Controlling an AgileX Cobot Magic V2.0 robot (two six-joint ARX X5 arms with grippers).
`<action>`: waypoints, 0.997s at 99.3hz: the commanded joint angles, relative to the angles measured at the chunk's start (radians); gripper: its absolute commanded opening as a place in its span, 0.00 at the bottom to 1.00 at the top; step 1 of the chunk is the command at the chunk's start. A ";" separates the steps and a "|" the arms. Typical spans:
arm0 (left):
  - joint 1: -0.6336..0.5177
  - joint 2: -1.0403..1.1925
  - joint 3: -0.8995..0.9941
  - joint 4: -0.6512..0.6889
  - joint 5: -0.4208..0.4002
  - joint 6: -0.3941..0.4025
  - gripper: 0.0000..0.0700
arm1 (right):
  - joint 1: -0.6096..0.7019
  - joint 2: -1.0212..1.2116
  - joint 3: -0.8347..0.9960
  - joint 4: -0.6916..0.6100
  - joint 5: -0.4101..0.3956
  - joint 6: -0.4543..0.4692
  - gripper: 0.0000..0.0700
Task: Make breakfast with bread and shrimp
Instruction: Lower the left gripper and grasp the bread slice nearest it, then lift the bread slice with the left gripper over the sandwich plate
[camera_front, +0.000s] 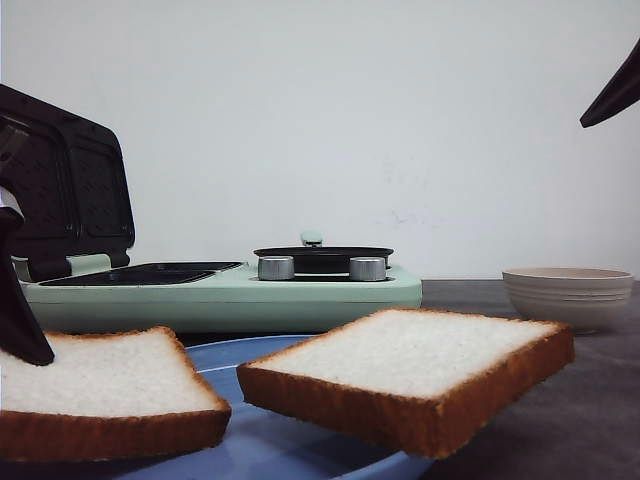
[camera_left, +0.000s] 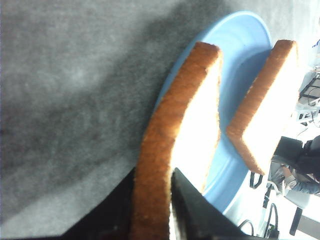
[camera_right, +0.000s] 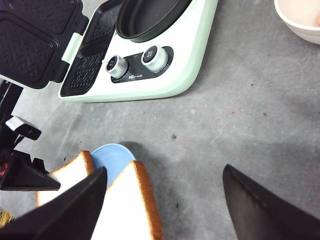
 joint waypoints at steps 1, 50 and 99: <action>-0.001 0.013 0.018 -0.015 -0.011 0.019 0.00 | 0.004 0.002 0.008 0.011 -0.002 -0.004 0.65; 0.000 -0.050 0.242 -0.113 0.033 0.019 0.00 | 0.004 0.003 0.008 0.011 0.000 -0.005 0.65; -0.010 -0.050 0.497 0.115 -0.044 -0.239 0.00 | 0.004 0.003 0.008 0.012 0.006 -0.008 0.65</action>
